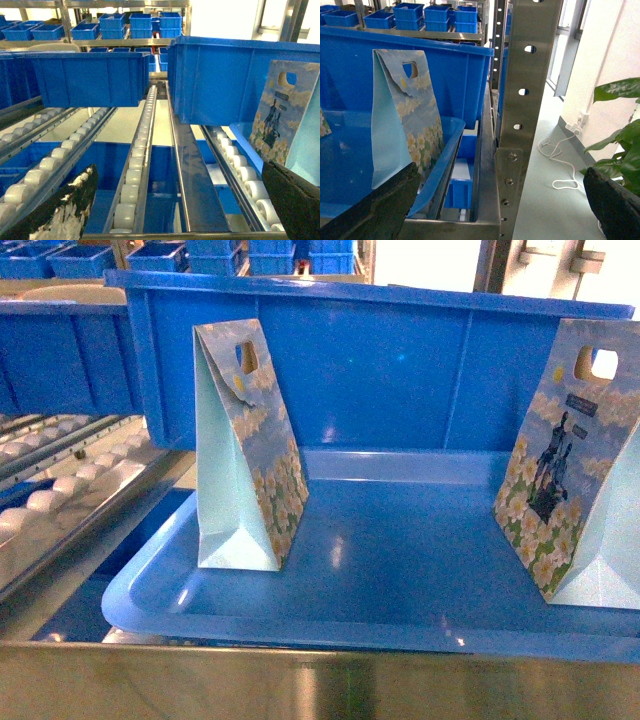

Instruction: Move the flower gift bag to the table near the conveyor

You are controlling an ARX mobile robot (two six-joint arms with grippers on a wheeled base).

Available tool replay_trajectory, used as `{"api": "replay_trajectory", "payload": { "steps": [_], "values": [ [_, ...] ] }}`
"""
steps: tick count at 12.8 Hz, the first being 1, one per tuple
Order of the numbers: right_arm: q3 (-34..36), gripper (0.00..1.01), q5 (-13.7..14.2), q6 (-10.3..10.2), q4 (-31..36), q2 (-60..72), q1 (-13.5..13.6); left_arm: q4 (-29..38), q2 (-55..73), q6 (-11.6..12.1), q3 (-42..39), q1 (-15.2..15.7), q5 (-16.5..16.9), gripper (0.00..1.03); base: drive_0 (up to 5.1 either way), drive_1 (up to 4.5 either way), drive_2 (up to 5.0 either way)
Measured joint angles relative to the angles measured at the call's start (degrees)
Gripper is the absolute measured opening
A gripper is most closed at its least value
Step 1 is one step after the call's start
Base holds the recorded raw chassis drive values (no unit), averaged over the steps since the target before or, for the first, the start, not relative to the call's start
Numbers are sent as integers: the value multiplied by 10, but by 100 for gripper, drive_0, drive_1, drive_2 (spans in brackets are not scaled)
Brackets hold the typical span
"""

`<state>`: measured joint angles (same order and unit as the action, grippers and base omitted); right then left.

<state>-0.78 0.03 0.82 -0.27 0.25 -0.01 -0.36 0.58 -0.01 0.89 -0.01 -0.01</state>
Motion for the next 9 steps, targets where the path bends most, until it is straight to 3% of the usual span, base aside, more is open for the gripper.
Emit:
{"api": "replay_trajectory", "payload": {
  "steps": [9],
  "values": [
    [0,98,0,0,0,0,0,0,0,0,0,0,0,98,0,0,0]
  ]
}}
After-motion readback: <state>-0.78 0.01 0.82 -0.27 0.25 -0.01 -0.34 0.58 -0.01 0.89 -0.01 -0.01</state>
